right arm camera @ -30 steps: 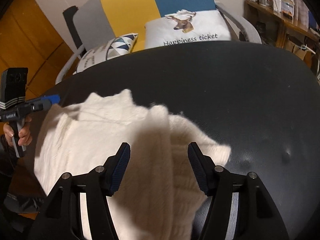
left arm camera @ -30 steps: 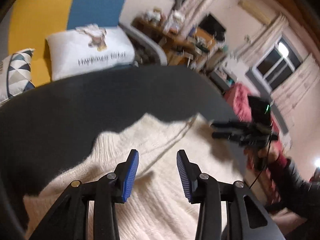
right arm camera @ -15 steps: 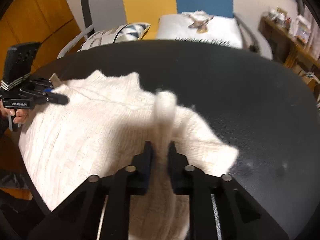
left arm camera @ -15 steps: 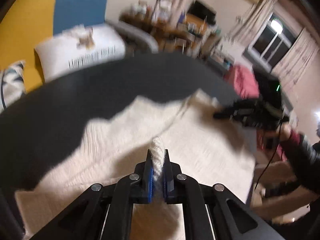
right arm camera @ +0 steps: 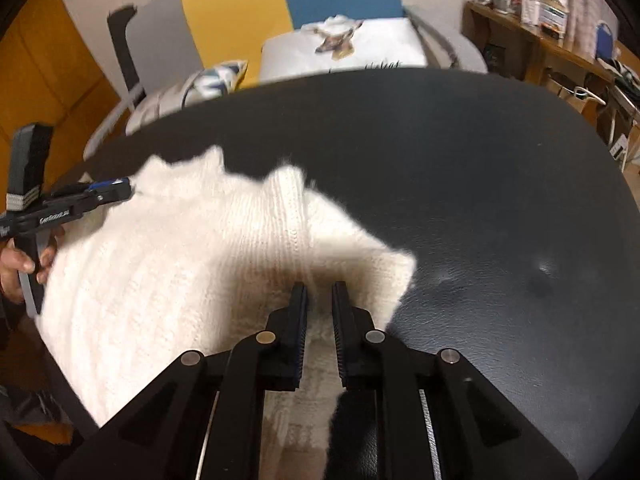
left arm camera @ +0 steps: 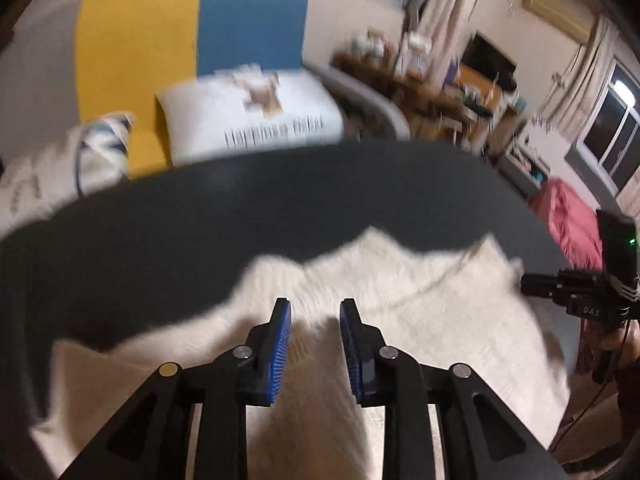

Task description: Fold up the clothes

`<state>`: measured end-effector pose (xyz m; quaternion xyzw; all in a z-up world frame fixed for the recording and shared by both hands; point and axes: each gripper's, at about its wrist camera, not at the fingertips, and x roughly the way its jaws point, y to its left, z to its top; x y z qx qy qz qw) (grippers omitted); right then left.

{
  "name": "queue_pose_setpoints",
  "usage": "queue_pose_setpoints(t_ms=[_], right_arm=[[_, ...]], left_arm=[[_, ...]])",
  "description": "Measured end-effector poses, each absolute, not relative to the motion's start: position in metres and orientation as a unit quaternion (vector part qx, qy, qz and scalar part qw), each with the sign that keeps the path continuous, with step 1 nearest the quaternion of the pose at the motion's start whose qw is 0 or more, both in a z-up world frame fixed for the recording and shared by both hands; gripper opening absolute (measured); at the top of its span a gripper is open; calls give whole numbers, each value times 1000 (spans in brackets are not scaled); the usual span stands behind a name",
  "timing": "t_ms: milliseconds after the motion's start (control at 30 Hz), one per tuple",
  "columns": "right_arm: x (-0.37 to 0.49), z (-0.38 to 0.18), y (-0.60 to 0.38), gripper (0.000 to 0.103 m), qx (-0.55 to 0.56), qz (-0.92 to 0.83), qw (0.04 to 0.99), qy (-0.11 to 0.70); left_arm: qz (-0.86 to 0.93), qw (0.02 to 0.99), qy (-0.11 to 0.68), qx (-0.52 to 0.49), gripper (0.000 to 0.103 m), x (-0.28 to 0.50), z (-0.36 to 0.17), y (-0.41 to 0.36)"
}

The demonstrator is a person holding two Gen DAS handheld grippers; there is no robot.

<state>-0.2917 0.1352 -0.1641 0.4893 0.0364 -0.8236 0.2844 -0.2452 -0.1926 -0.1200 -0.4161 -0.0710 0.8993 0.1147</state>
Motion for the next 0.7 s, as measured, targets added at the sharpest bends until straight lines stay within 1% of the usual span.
queue_pose_setpoints(t_ms=[33, 100, 133, 167, 200, 233, 267, 333, 367, 400, 433, 500, 533, 567, 600, 633, 667, 700], right_arm=[[-292, -158, 139, 14, 482, -828, 283, 28], [-293, -147, 143, 20, 467, -835, 291, 18], [-295, -143, 142, 28, 462, -835, 299, 14], [-298, -140, 137, 39, 459, -833, 310, 12], [-300, -136, 133, 47, 455, -830, 321, 11], [-303, -136, 125, 62, 454, -828, 329, 16], [-307, -138, 114, 66, 454, -826, 332, 34], [-313, -149, 93, 66, 464, -822, 318, 91], [-315, -157, 86, 60, 471, -820, 299, 127], [-316, -165, 80, 47, 477, -817, 280, 164], [-318, -170, 80, 19, 481, -816, 268, 177], [-321, -172, 93, 19, 488, -819, 258, 157], [-320, -169, 103, 20, 489, -823, 256, 137], [-317, -163, 116, 24, 485, -827, 265, 106], [-312, -155, 131, 26, 480, -828, 283, 65], [-304, -149, 147, 33, 479, -821, 309, 26], [-295, -144, 163, 47, 479, -809, 341, -12], [-285, -138, 180, 54, 479, -794, 372, -50]], left_arm=[[903, 129, -71, -404, 26, -240, -113, -189], [909, 157, -71, -380, 27, -230, -98, -182], [907, 170, -63, -379, 27, -228, -96, -175], [903, 182, -49, -386, 27, -229, -99, -165], [898, 190, -34, -395, 27, -230, -103, -155], [893, 196, -17, -406, 27, -232, -110, -145], [888, 198, -1, -416, 27, -233, -117, -135], [874, 193, 23, -445, 27, -236, -136, -121], [867, 180, 39, -463, 27, -240, -147, -116], [868, 169, 45, -466, 31, -241, -154, -113], [871, 165, 35, -461, 31, -239, -153, -114], [874, 165, 16, -457, 31, -234, -145, -115], [875, 165, 8, -454, 30, -232, -140, -115], [877, 165, 0, -452, 30, -229, -135, -115], [877, 174, 0, -448, 30, -224, -130, -112], [877, 188, 5, -442, 30, -218, -125, -107], [875, 200, 11, -441, 30, -213, -123, -100], [871, 211, 16, -443, 30, -209, -123, -94]])
